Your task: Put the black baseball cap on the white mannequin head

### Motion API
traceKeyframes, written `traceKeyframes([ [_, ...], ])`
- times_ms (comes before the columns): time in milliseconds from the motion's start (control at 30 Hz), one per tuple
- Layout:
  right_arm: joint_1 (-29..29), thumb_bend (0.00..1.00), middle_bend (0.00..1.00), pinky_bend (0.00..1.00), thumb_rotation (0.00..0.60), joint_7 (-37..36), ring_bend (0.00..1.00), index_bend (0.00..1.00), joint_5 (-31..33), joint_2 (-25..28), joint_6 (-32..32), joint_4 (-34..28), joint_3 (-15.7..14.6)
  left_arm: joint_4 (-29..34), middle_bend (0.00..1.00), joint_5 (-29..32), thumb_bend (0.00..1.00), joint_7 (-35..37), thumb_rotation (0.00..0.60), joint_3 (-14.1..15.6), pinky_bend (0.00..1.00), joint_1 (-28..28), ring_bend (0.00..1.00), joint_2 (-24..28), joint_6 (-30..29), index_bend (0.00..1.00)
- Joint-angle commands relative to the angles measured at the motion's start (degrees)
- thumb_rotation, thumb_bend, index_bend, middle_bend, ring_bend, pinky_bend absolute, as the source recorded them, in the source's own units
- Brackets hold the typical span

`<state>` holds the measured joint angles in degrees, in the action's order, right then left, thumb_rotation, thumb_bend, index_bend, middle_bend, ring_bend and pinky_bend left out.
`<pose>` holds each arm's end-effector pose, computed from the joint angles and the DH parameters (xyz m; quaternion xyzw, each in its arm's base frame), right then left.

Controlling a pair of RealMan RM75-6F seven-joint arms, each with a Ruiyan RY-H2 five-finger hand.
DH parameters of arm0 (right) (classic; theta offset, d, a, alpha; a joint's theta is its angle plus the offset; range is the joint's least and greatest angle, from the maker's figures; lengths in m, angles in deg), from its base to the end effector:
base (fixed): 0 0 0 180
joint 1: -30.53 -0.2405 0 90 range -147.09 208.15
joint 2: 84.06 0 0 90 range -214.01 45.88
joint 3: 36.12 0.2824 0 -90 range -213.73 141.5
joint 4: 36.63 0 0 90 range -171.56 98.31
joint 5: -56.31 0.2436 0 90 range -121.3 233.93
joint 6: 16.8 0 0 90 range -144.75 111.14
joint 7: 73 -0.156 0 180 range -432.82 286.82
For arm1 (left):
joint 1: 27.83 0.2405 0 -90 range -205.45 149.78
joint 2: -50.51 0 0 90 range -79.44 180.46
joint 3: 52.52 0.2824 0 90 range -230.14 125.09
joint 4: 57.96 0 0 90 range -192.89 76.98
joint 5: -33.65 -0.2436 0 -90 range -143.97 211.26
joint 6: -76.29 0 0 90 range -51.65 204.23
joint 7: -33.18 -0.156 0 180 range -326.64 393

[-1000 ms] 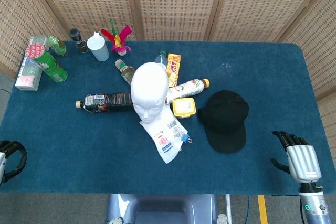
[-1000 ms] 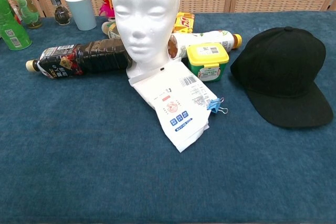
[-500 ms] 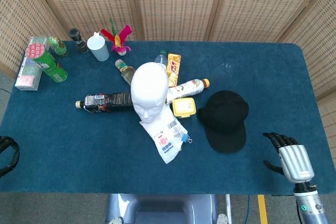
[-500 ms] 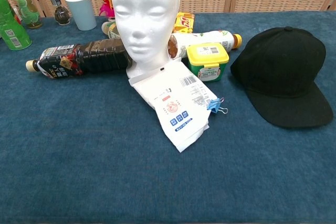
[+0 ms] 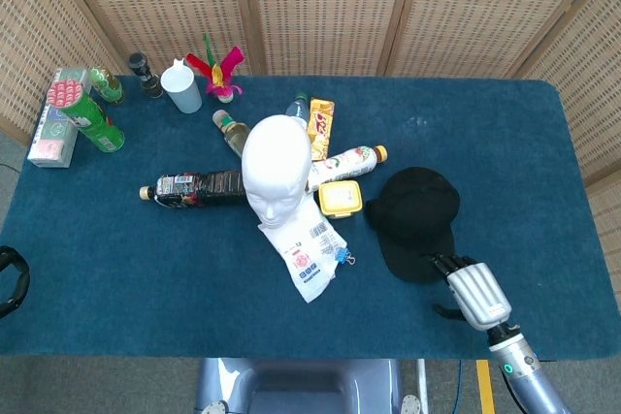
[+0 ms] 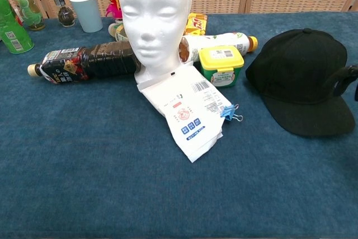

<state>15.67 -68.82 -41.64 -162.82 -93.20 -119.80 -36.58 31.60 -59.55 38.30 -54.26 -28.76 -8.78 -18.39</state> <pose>-0.2948 -0.2312 0.0214 0.7253 -0.3323 0.4086 0.4435 -0.3497 0.1679 0.1868 -0.6006 -0.3252 -0.4233 0.5953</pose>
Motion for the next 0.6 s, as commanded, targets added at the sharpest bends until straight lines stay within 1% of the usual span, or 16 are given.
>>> traceKeyframes([
  [33, -1.4, 0.09, 0.36, 0.51, 0.6, 0.0, 0.42, 0.23, -0.3, -2.1, 1.2, 1.9, 0.2, -0.2, 0.49, 0.3, 0.29, 0.2, 0.6, 0.0, 0.35, 0.2, 0.37, 0.2, -0.2, 0.63],
  [167, -2.1, 0.09, 0.41, 0.53, 0.6, -0.1, 0.45, 0.28, -0.7, -4.7, 0.0, 4.9, 1.1, -0.6, 0.49, 0.8, 0.29, 0.5, 0.6, 0.0, 0.35, 0.5, 0.37, 0.2, -0.3, 0.63],
  [433, -3.1, 0.12, 0.55, 0.64, 0.6, -0.9, 0.58, 0.39, -1.4, -9.3, -2.1, 10.6, 1.5, -1.1, 0.49, 1.5, 0.29, 0.9, 0.6, 0.0, 0.35, 0.7, 0.37, 0.2, -0.2, 0.63],
  [600, -3.8, 0.13, 0.59, 0.68, 0.6, -0.8, 0.62, 0.42, -1.5, -11.9, -2.6, 14.3, 1.7, -1.2, 0.49, 1.9, 0.29, 1.0, 0.6, -0.1, 0.35, 0.9, 0.37, 0.4, -0.2, 0.63],
])
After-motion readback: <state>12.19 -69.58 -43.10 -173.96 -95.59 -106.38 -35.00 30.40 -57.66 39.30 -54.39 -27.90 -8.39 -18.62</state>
